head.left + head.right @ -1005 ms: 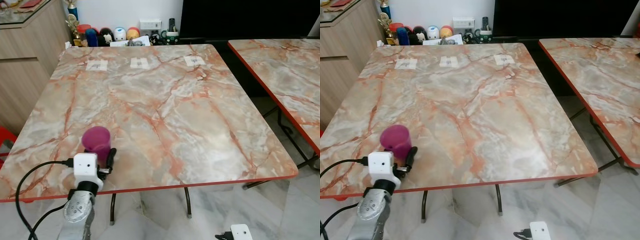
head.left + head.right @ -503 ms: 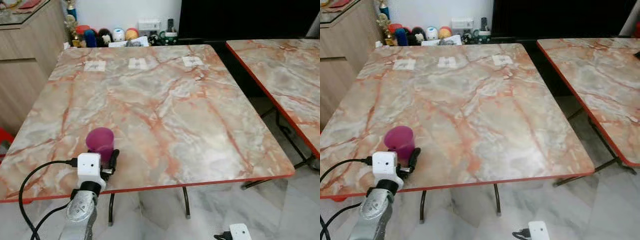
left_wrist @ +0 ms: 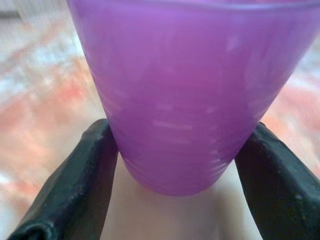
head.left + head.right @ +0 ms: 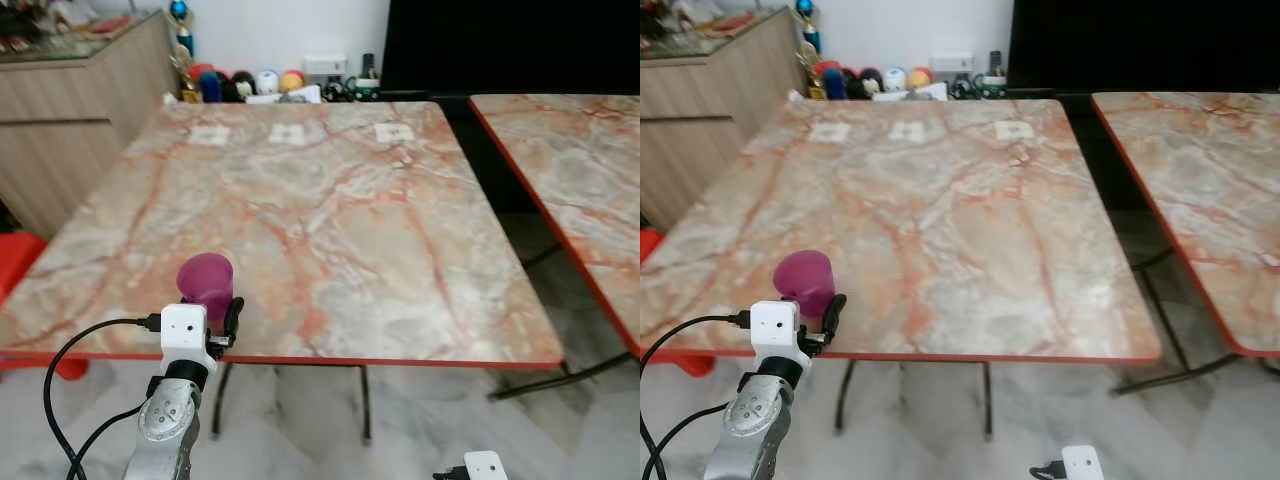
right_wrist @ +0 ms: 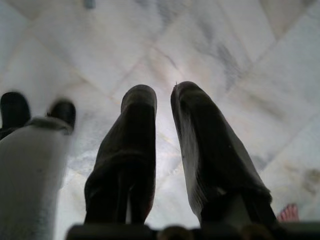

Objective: Setting the table

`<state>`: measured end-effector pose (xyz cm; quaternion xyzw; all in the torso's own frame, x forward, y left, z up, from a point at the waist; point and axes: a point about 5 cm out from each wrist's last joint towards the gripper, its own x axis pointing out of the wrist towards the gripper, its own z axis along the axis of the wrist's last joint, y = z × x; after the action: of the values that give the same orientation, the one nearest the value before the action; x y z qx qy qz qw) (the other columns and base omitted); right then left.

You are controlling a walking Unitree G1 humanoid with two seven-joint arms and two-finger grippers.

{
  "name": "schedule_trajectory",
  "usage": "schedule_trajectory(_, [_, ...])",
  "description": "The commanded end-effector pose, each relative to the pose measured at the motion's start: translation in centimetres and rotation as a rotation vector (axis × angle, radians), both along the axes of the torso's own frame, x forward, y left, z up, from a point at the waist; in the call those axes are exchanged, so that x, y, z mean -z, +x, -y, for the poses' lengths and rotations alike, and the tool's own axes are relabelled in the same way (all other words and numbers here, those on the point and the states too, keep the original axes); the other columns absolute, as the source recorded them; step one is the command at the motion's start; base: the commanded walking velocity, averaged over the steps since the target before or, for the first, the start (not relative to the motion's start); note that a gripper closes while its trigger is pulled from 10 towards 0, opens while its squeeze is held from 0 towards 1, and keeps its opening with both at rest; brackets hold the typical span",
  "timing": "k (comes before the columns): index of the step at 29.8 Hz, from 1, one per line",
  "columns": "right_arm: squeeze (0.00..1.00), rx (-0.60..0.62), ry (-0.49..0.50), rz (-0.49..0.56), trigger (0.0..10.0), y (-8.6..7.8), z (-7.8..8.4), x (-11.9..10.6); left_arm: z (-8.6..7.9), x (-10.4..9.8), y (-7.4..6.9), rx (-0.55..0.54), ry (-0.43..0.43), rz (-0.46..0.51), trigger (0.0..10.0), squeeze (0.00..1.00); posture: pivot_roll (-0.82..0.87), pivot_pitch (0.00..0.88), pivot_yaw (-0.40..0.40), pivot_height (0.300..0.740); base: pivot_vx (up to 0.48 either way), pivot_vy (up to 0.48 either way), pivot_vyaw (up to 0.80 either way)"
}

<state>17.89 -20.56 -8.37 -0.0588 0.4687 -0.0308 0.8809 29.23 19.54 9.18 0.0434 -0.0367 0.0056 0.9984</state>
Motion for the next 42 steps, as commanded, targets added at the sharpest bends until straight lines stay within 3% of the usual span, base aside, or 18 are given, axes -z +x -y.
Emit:
schedule_trajectory(1, [0.00,0.007,-0.002,-0.007,10.0,-0.28,0.19,0.10,0.15,-0.59,0.19,0.003,0.010,0.019,10.0,0.00,0.02,0.114,-0.034,0.740,0.000,-0.398,0.00])
schedule_trajectory(42, [0.00,0.019,0.001,-0.001,10.0,-0.17,0.13,0.06,-0.06,-1.22,0.35,0.001,0.020,0.028,10.0,0.00,0.02,0.121,-0.027,0.740,0.012,-0.394,0.00])
